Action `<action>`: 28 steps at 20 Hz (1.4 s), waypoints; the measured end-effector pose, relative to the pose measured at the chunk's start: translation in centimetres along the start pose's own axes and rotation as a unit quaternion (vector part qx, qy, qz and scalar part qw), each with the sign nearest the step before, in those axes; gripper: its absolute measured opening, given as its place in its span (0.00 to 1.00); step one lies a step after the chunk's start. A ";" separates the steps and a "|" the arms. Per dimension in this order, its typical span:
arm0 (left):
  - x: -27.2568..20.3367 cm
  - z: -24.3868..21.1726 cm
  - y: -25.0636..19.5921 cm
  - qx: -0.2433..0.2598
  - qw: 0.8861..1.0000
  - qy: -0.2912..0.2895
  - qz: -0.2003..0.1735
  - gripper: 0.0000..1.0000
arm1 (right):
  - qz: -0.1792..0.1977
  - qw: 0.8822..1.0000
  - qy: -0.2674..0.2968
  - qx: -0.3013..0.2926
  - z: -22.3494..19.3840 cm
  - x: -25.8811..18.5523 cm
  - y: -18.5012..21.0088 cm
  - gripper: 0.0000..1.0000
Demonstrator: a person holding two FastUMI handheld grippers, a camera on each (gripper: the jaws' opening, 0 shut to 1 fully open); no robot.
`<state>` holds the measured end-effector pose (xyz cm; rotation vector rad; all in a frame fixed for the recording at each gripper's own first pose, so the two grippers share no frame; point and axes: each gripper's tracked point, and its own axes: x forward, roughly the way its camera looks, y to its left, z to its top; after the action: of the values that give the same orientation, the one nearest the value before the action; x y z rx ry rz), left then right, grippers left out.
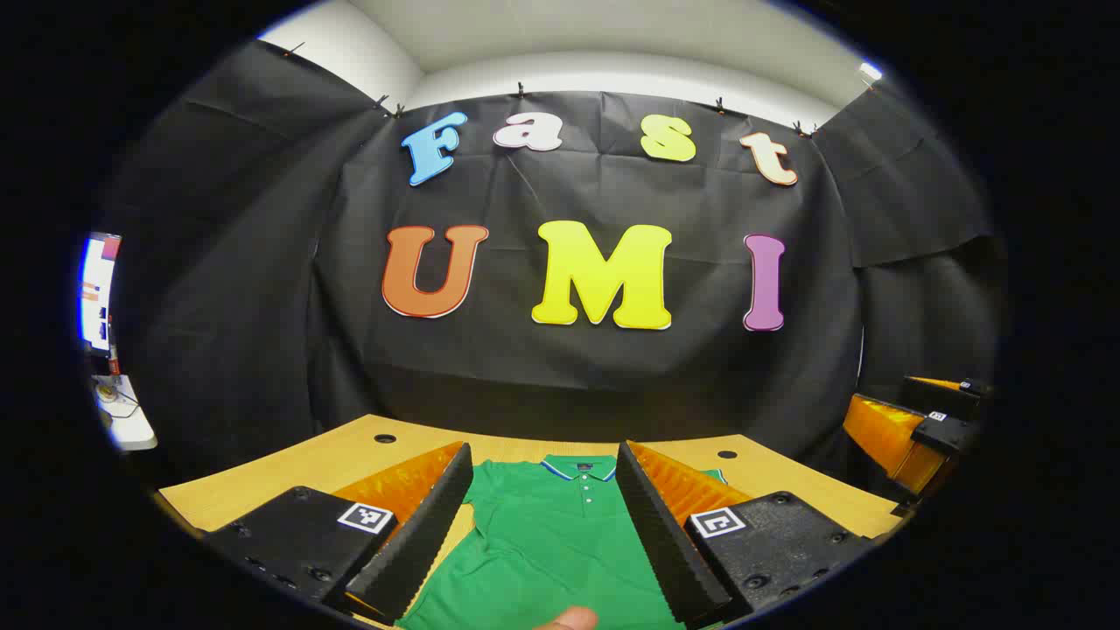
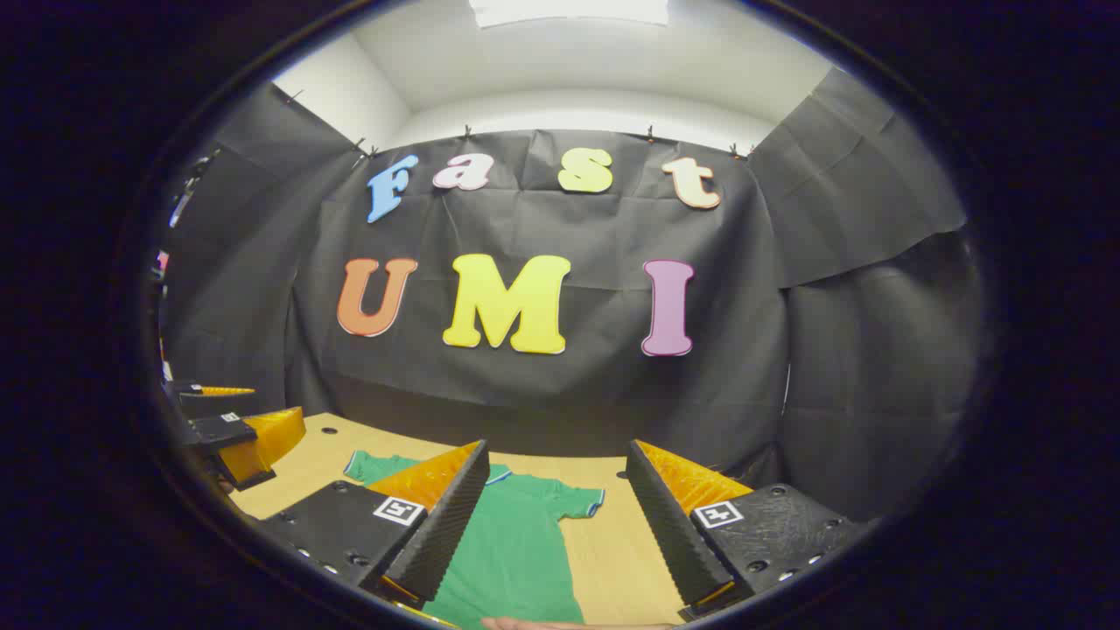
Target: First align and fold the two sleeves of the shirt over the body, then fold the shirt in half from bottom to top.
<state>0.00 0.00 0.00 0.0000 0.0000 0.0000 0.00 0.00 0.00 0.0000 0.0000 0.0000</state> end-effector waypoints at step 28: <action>3.6 -4.7 0.3 0.014 0.999 0.042 0.006 1.00 | -0.042 0.997 0.058 -0.001 -3.9 13.9 -5.7 0.95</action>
<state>3.56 0.29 -4.70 0.0275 0.0849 0.0121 13.93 -5.75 -3.94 -0.0025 0.1154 -0.0848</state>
